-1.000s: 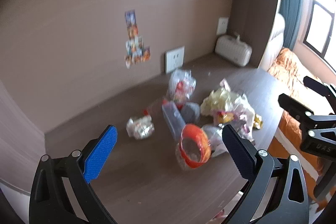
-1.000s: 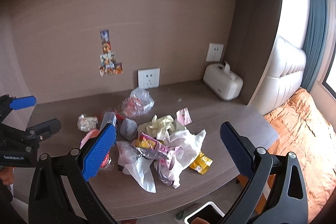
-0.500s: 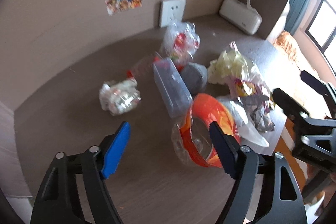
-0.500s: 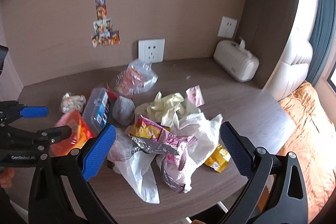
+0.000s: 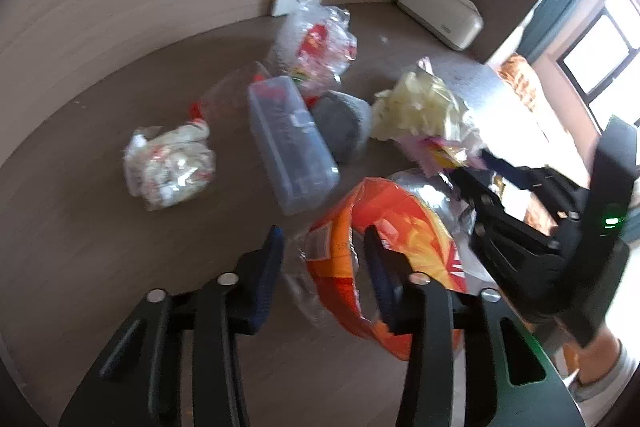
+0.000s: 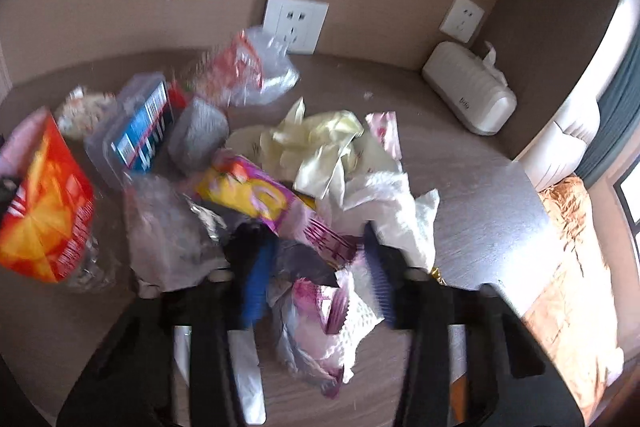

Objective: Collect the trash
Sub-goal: 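Grasp the orange plastic cup with the left tool while the right tool grasps a snack wrapper, then carry both items to the white bin and open both tools to drop them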

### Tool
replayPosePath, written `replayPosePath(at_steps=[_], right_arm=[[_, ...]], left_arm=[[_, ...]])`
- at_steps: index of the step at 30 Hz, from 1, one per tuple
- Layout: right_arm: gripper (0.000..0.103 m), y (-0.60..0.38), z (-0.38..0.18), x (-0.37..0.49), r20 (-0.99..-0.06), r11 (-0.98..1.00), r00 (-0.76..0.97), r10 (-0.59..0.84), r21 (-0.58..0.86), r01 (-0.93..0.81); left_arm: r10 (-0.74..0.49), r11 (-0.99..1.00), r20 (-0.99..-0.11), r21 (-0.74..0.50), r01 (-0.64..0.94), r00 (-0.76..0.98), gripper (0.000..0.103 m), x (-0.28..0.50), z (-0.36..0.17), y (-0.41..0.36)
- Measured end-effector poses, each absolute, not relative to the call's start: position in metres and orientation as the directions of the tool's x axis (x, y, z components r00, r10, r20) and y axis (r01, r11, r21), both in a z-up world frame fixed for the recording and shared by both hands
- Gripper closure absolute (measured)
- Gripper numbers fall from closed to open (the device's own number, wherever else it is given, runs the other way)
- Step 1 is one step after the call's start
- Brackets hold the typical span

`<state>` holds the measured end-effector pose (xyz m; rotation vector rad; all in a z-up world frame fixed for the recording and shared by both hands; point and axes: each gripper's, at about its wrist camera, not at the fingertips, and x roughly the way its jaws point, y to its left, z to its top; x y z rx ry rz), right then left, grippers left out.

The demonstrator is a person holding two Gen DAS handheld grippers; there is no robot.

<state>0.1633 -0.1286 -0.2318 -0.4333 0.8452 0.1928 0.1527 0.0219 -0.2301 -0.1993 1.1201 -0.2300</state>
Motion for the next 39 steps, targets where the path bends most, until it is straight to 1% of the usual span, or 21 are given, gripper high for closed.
replayPosePath(at_steps=[1, 2, 5, 7, 8, 13, 19, 23, 30, 35, 39], right_arm=[[0.096, -0.129, -0.232, 0.163, -0.756, 0.899, 0.654, -0.003, -0.289, -0.33], [0.102, -0.13, -0.23, 0.162, -0.748, 0.903, 0.664, -0.006, -0.289, -0.317], [0.102, -0.135, -0.218, 0.158, -0.721, 0.918, 0.693, -0.002, -0.276, -0.285], [0.102, -0.136, -0.212, 0.157, -0.711, 0.921, 0.703, -0.004, -0.277, -0.275], [0.102, -0.137, -0.208, 0.156, -0.704, 0.922, 0.71, -0.003, -0.277, -0.271], [0.102, -0.143, -0.188, 0.149, -0.674, 0.927, 0.739, 0.002, -0.275, -0.253], [0.102, -0.156, -0.156, 0.136, -0.628, 0.944, 0.778, 0.011, -0.249, -0.215], [0.102, -0.176, -0.133, 0.122, -0.599, 0.956, 0.801, -0.005, -0.237, -0.172], [0.102, -0.235, -0.112, 0.092, -0.609, 0.983, 0.791, -0.05, -0.171, -0.069], [0.102, -0.283, -0.109, 0.067, -0.622, 0.987, 0.773, -0.124, -0.156, 0.033], [0.102, -0.32, -0.111, 0.05, -0.646, 0.988, 0.748, -0.154, -0.117, 0.102]], left_arm=[[-0.29, 0.957, -0.863, -0.276, 0.093, 0.413, 0.075, 0.153, -0.229, 0.019], [-0.281, 0.959, -0.867, -0.262, 0.103, 0.412, 0.076, 0.151, -0.227, 0.016], [-0.281, 0.96, -0.864, -0.248, 0.132, 0.418, 0.085, 0.149, -0.224, 0.011], [-0.282, 0.959, -0.859, -0.248, 0.136, 0.428, 0.097, 0.146, -0.222, 0.01], [-0.287, 0.958, -0.854, -0.254, 0.134, 0.435, 0.1, 0.145, -0.219, 0.011], [-0.272, 0.962, -0.822, -0.237, 0.133, 0.5, 0.1, 0.14, -0.196, 0.013], [-0.252, 0.967, -0.79, -0.179, 0.182, 0.56, 0.1, 0.129, -0.152, 0.003], [-0.269, 0.96, -0.771, -0.164, 0.228, 0.577, 0.1, 0.125, -0.132, -0.013], [-0.368, 0.913, -0.733, -0.17, 0.371, 0.572, 0.1, 0.123, -0.11, -0.078], [-0.439, 0.863, -0.731, -0.183, 0.47, 0.522, 0.1, 0.126, -0.112, -0.136], [-0.478, 0.822, -0.738, -0.183, 0.54, 0.477, 0.1, 0.122, -0.12, -0.184]])
